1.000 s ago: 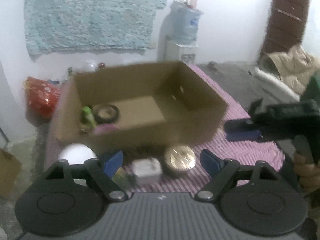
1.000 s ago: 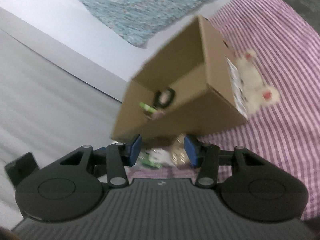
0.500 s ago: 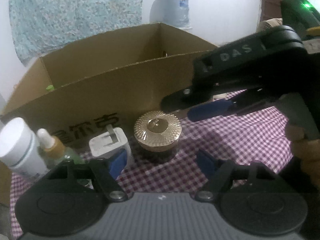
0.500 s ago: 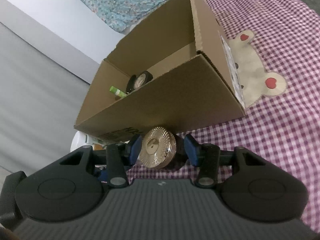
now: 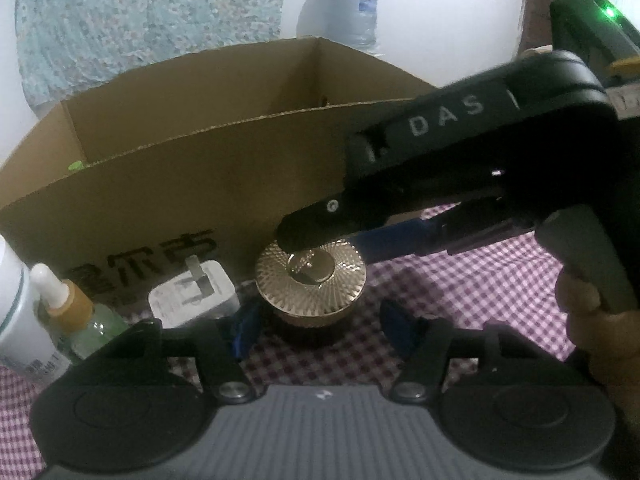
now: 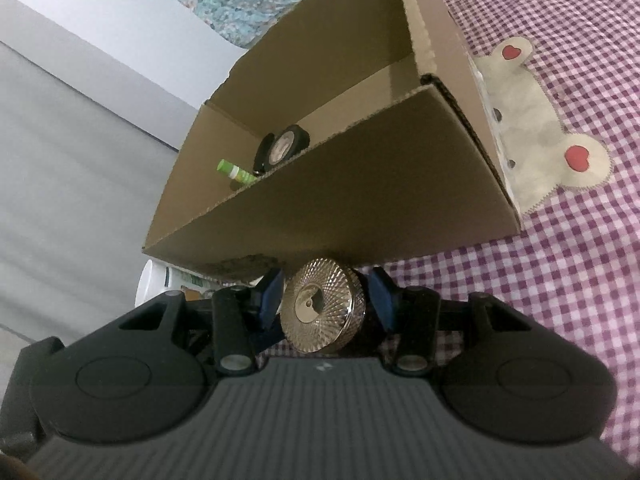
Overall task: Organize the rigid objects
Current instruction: 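Grasp the gold compact with the right gripper, then lift the gold compact and adjust the right gripper's hold on it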
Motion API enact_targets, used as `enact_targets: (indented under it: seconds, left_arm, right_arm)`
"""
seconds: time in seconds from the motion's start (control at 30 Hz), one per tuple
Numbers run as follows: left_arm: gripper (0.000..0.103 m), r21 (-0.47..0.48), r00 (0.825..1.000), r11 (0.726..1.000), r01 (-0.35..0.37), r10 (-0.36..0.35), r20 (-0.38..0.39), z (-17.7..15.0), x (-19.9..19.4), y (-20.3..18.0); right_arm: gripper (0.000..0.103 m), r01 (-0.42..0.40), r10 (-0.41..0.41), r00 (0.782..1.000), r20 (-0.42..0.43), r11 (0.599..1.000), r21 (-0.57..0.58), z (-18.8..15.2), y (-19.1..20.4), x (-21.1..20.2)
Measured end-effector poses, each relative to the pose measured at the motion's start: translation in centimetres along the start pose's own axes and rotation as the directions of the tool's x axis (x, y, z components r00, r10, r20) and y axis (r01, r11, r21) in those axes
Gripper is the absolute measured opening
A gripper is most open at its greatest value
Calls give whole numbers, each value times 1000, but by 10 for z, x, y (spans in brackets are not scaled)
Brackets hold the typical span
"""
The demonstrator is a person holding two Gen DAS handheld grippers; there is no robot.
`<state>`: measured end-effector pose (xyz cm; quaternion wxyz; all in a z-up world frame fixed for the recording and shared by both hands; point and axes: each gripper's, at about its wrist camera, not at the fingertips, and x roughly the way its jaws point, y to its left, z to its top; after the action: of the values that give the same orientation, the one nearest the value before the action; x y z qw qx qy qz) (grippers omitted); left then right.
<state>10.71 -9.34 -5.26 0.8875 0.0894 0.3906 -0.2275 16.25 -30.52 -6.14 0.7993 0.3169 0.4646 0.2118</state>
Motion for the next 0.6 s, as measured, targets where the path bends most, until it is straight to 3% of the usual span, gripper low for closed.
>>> enact_targets:
  seconds: [0.27,0.6]
  left_arm:
    - [65,25,999,999,47,-47,-2,-7,-9,-13]
    - [65,78,995,992,103,-102,-8,-28,-30,-35]
  right_arm:
    - [51,19,-19,1000,-2,1000,15,-14,-7,-21]
    - [53,4,-5,1000,11,998,68,-58,-24,-60]
